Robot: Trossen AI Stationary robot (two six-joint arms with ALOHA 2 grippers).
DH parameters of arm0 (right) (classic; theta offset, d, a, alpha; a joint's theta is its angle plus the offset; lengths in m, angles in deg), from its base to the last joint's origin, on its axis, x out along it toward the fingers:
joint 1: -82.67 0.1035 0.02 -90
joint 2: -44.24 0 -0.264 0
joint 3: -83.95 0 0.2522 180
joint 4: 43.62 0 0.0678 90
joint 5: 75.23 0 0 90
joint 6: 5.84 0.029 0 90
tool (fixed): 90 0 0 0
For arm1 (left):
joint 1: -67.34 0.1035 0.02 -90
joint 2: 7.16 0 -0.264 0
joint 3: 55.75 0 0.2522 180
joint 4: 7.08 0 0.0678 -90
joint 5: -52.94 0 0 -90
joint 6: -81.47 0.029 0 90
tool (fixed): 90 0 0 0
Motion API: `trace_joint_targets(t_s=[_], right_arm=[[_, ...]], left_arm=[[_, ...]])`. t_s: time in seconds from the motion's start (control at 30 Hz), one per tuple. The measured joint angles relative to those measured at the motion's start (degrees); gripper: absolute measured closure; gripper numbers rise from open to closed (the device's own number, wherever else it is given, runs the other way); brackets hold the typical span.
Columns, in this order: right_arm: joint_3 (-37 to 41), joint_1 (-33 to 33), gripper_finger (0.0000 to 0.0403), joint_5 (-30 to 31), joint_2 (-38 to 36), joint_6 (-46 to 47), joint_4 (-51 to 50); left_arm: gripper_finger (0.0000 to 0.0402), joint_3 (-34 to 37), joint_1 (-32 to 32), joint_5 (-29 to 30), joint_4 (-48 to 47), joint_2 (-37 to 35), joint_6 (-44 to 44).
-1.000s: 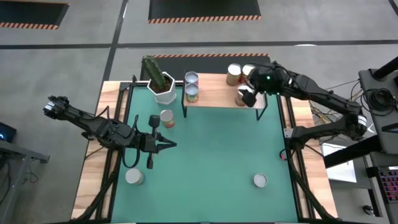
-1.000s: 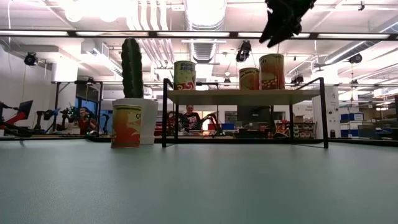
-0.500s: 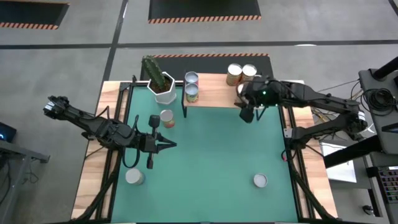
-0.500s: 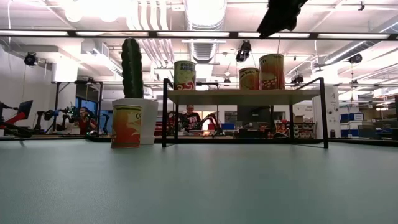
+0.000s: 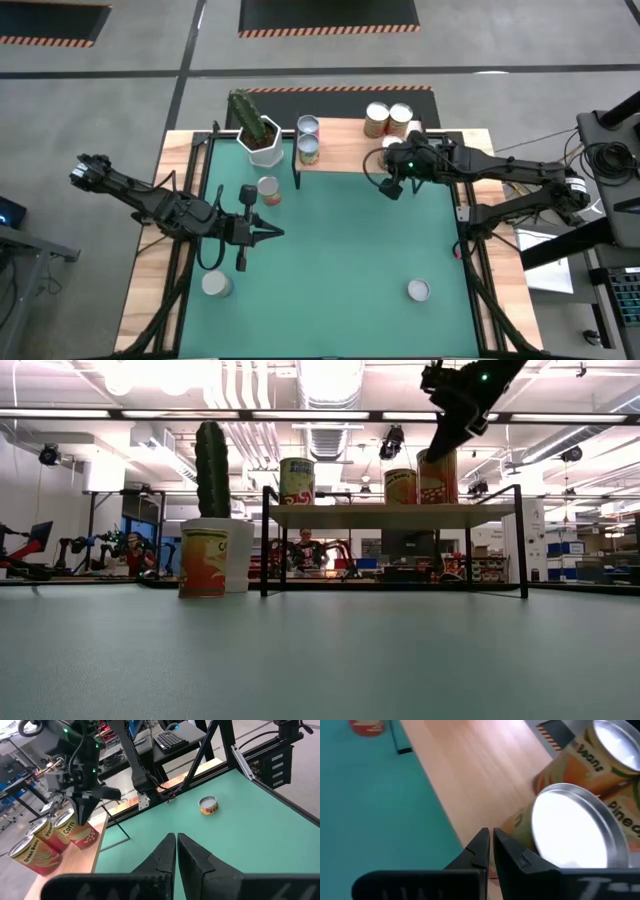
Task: Pick and place cans onto a shelf
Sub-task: Put the canned corn on the shelf
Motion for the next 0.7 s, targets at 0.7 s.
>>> trace_joint_targets(t_s=[0.7], right_arm=[[-0.4,-0.2,0.039,6.2,-6.5,-0.5,-8.2]], left_arm=[[0.0402,0.0,0.0,0.0,0.0,0.0,0.0]])
